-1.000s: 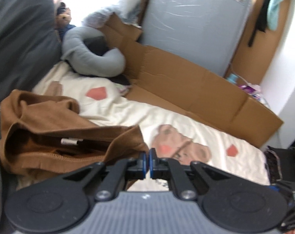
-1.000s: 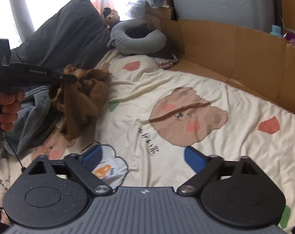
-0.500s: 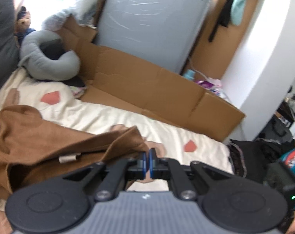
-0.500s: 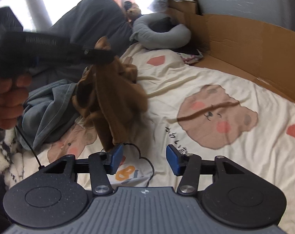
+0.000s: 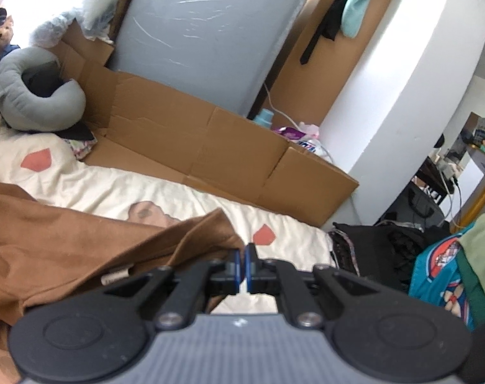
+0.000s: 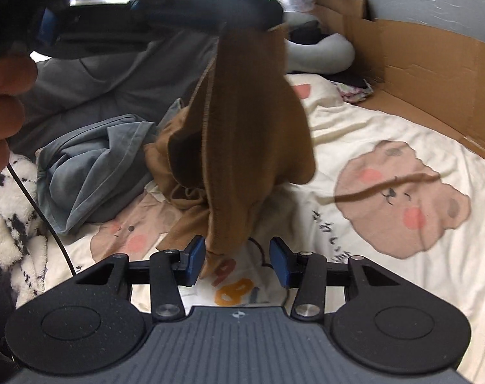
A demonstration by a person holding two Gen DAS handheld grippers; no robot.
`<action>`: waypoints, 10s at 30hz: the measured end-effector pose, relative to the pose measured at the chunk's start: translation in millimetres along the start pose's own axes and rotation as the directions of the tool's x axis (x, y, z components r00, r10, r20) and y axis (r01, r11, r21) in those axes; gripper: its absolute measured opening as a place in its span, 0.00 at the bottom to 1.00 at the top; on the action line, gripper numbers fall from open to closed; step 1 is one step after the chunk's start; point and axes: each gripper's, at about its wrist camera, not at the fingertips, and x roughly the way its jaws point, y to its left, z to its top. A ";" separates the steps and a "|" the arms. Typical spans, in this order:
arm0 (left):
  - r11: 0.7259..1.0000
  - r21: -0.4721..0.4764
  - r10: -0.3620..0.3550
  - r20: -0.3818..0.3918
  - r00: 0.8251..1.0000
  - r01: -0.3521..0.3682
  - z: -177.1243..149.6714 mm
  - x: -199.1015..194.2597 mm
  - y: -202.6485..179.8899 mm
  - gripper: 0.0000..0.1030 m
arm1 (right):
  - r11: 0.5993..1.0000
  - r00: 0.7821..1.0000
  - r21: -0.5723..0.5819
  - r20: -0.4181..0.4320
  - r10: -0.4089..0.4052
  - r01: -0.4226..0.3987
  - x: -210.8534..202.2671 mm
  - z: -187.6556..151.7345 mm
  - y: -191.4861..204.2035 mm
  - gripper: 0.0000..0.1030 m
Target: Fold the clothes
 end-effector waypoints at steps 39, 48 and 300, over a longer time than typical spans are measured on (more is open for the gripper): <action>1.000 -0.024 -0.021 -0.108 0.994 0.018 -4.5 21.7 0.9 0.03 | 0.984 0.999 0.175 -0.036 0.026 -0.019 -39.2 -34.9 -33.9 0.04; 0.999 -0.015 -0.045 -0.202 0.978 0.043 -20.5 53.0 -9.6 0.04 | 0.969 0.998 0.245 -0.056 0.001 0.012 -83.8 -61.6 -53.2 0.04; 0.448 0.882 0.449 -0.364 0.816 0.147 30.0 282.3 194.2 0.43 | 0.874 0.888 -0.421 -0.268 -0.374 0.241 109.1 106.7 -290.4 0.46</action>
